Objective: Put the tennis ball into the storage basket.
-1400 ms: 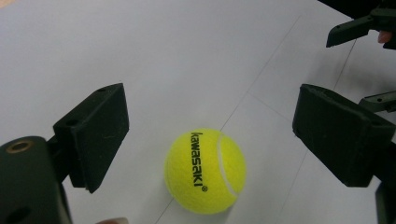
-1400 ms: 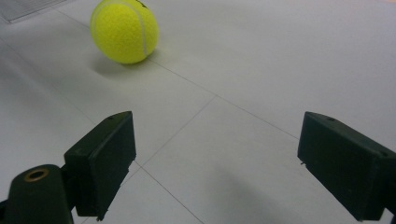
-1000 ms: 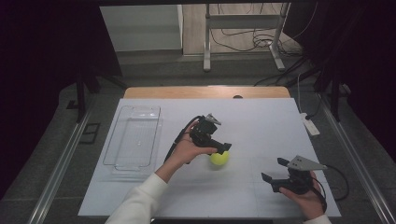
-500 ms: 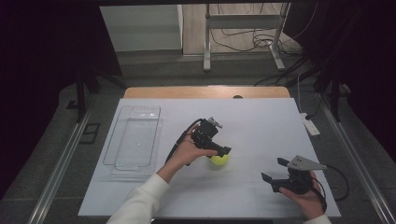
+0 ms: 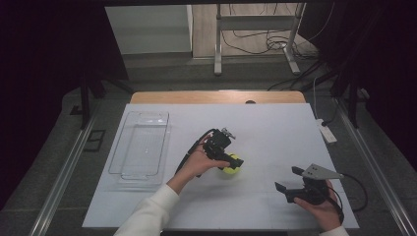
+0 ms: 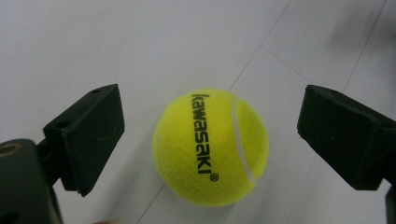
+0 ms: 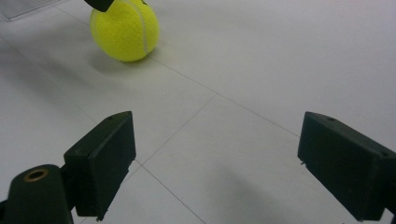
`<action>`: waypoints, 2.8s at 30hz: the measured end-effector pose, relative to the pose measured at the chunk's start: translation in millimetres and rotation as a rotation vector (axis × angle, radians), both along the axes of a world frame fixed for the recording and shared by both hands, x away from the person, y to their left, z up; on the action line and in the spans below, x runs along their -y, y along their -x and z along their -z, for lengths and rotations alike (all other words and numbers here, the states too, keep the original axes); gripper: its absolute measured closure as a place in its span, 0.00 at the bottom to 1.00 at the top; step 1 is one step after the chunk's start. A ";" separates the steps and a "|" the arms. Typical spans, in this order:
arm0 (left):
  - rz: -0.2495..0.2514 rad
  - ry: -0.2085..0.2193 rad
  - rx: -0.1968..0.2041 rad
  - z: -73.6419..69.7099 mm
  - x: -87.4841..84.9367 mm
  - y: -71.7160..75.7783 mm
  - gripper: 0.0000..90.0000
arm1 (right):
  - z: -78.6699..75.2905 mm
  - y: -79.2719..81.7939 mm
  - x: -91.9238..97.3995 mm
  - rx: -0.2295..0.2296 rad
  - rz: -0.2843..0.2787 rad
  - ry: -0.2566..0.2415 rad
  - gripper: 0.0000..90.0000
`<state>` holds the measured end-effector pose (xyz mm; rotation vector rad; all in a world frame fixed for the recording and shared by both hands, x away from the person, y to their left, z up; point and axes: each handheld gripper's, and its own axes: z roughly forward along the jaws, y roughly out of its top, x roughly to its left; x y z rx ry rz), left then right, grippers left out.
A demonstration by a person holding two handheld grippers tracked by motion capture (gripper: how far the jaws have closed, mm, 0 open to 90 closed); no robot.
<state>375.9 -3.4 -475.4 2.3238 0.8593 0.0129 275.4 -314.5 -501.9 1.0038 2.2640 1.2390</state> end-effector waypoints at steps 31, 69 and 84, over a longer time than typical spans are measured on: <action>0.001 -0.038 -0.050 16.2 7.6 -0.4 0.18 | 0.9 -0.6 0.0 -0.005 -0.001 0.002 0.13; -0.009 -0.033 0.030 0.9 2.1 8.9 0.31 | 0.7 -0.6 0.5 -0.004 0.004 0.001 0.13; -0.009 -0.018 0.053 -5.3 -0.3 12.5 0.31 | 0.4 -0.5 0.8 -0.004 0.004 0.001 0.13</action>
